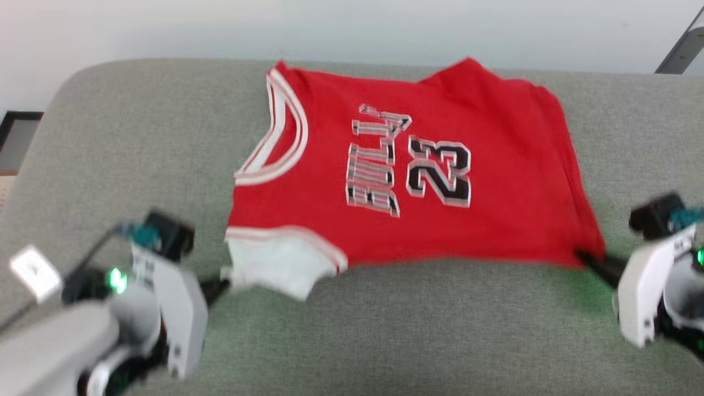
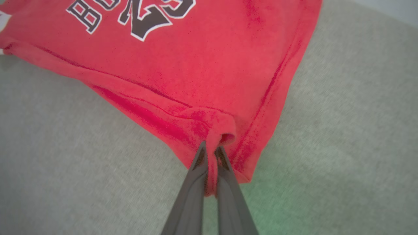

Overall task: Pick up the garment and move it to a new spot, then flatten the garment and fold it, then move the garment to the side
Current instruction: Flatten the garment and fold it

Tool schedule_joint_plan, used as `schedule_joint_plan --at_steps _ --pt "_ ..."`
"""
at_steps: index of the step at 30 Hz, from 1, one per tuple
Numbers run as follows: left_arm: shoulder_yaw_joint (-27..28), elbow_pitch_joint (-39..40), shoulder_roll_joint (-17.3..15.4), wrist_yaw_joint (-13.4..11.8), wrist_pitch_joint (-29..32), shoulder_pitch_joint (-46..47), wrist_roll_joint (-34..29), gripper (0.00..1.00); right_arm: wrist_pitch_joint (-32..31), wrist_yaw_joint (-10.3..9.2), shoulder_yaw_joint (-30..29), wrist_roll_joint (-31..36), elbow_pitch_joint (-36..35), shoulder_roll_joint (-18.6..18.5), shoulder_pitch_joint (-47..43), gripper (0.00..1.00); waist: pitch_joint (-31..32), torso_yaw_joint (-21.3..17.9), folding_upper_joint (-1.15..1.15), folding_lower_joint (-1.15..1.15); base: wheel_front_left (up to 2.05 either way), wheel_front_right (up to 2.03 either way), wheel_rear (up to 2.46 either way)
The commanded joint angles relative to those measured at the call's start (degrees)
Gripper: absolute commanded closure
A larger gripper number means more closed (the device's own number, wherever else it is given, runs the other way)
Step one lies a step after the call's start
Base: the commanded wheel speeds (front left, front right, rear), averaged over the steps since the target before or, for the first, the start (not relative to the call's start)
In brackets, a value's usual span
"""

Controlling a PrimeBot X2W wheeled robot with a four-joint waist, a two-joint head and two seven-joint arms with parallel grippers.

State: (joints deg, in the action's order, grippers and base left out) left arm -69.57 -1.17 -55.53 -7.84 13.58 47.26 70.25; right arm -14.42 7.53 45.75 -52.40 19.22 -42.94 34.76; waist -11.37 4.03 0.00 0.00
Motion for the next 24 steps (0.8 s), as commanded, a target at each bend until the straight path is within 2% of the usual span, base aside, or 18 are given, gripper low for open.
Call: schedule_joint_plan --at_steps 1,7,14,18,24 --pt "-0.3 2.2 -1.5 -1.6 0.2 -2.4 1.0 1.0 -1.2 -0.09 -1.1 -0.7 -1.6 -1.1 -2.7 1.0 0.2 0.0 0.0 0.0 0.0 0.0 0.0" --pt "-1.7 11.4 -5.9 -6.9 1.8 -10.3 5.3 1.0 -7.7 -0.09 -4.0 -3.6 -8.7 -4.2 -12.7 1.0 0.2 0.0 0.0 0.0 0.0 0.0 0.0" --pt "-2.7 18.0 -7.3 -11.4 5.1 -16.5 9.5 1.0 -15.9 -0.09 -6.9 -5.7 -15.6 -7.5 -21.8 1.0 -0.3 -0.1 0.0 0.0 0.0 0.0 0.0" --pt "-2.9 20.6 -7.7 -12.9 6.5 -18.2 10.5 1.0 -18.6 -0.09 -10.0 -6.4 -17.9 -8.2 -25.5 1.0 -0.6 -0.3 0.0 0.0 0.0 0.0 0.0" --pt "-2.2 23.5 -8.7 -14.3 6.7 -17.1 9.9 1.0 -20.3 -0.09 -15.3 -5.0 -20.4 -6.7 -28.6 1.0 -0.9 -1.0 0.0 0.0 0.0 0.0 0.0"
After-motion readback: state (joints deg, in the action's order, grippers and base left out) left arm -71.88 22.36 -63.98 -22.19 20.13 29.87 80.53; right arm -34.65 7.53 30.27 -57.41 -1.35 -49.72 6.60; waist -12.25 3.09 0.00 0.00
